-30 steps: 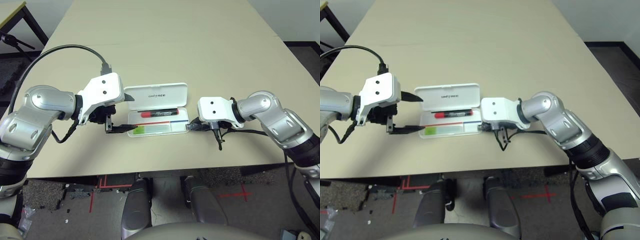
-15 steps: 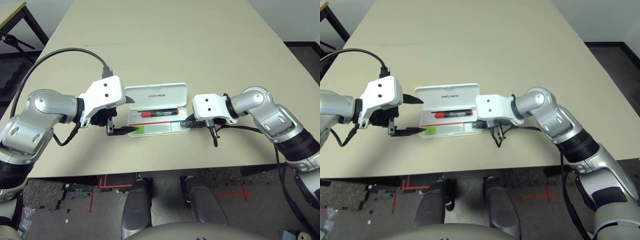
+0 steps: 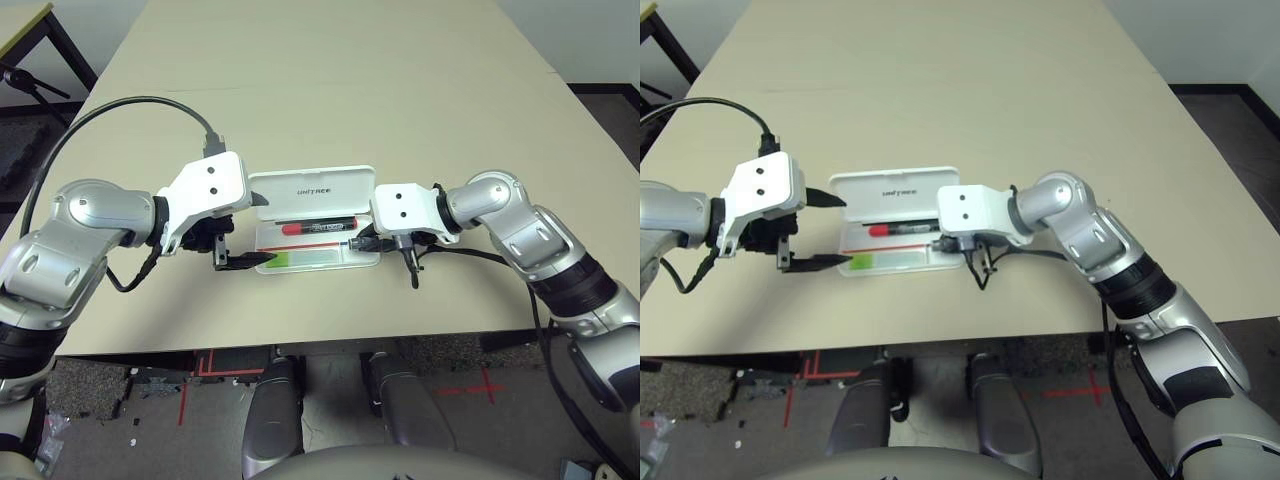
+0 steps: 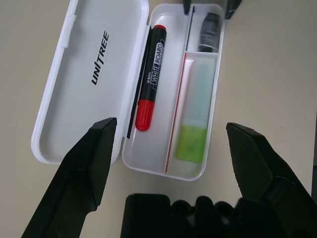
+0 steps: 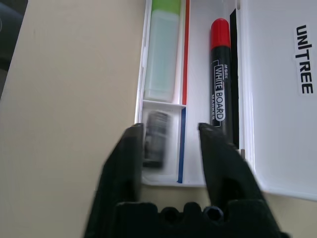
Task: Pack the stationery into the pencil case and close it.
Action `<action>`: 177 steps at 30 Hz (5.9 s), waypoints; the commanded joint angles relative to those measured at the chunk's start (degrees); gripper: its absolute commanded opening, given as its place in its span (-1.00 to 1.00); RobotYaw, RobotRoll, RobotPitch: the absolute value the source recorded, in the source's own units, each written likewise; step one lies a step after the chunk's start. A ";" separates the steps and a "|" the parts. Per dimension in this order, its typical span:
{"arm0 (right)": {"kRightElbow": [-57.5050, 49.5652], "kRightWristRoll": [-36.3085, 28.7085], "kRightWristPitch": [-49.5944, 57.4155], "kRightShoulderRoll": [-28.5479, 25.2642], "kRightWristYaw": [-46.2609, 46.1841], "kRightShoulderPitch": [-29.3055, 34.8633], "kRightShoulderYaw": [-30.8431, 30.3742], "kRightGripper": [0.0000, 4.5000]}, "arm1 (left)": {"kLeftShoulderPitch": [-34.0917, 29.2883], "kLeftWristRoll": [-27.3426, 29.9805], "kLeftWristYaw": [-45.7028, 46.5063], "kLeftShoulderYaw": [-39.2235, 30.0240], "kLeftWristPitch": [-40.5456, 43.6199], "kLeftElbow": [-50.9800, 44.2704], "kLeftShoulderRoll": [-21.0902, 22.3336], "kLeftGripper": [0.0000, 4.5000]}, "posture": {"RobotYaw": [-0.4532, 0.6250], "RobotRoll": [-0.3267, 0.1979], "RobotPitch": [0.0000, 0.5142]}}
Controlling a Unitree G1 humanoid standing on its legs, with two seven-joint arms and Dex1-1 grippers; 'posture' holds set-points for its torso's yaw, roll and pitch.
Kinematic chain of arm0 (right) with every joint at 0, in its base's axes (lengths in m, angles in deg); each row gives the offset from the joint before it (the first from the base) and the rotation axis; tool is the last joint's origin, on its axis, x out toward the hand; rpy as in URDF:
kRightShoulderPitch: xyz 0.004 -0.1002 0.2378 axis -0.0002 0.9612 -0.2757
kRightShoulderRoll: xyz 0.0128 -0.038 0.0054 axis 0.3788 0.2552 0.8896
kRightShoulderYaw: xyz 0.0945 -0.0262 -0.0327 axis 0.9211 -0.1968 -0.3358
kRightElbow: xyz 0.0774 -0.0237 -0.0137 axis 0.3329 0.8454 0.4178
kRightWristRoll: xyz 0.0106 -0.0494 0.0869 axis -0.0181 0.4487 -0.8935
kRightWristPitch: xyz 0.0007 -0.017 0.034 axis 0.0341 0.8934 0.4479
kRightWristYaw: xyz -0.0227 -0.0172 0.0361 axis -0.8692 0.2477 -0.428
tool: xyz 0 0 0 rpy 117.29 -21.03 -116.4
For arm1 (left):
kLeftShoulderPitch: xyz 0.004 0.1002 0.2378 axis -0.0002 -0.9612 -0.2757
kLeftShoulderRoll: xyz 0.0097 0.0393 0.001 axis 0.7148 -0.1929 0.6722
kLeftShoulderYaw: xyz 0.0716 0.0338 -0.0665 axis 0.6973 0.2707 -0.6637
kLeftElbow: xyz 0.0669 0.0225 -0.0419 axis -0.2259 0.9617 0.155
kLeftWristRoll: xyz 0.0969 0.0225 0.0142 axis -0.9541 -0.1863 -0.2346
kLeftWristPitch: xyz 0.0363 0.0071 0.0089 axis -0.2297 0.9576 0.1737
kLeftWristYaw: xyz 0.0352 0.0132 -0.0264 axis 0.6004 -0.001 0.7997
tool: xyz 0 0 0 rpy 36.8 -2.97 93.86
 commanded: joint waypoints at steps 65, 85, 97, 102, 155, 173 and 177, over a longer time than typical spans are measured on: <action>-11.06 -28.36 24.06 -22.89 4.88 8.88 20.37 1.00 | 7.64 -17.47 10.15 2.09 -27.71 37.42 -19.96 -0.99 | -0.29 0.25 -0.38; -10.34 -27.14 23.04 -22.42 4.09 8.57 19.10 1.00 | 1.37 -10.04 -0.71 3.72 -22.89 22.24 -19.15 -0.99 | -0.28 0.25 -0.40; -9.61 -25.66 22.02 -21.75 4.05 8.40 17.93 1.00 | -1.98 -12.26 -0.67 10.69 -21.64 17.55 -21.03 -0.99 | -0.28 0.25 -0.42; -9.82 -25.42 22.00 -21.46 3.82 8.52 17.63 1.00 | -2.53 -13.21 -0.85 12.30 -21.91 17.64 -20.55 -0.99 | -0.28 0.25 -0.42; 48.71 -13.24 -17.45 5.36 -64.21 0.34 45.88 1.00 | 6.45 -2.54 49.70 -28.89 -35.90 57.09 -31.10 0.98 | -0.27 0.25 -0.22; 46.66 -11.59 -17.03 6.22 -62.16 2.20 43.82 1.00 | 7.62 -3.17 48.39 -26.34 -36.22 57.96 -31.04 0.98 | -0.29 0.25 -0.25; 46.44 -11.30 -16.96 6.26 -61.84 2.18 43.46 1.00 | 7.28 -3.39 48.17 -26.21 -36.07 57.96 -30.87 0.98 | -0.30 0.25 -0.24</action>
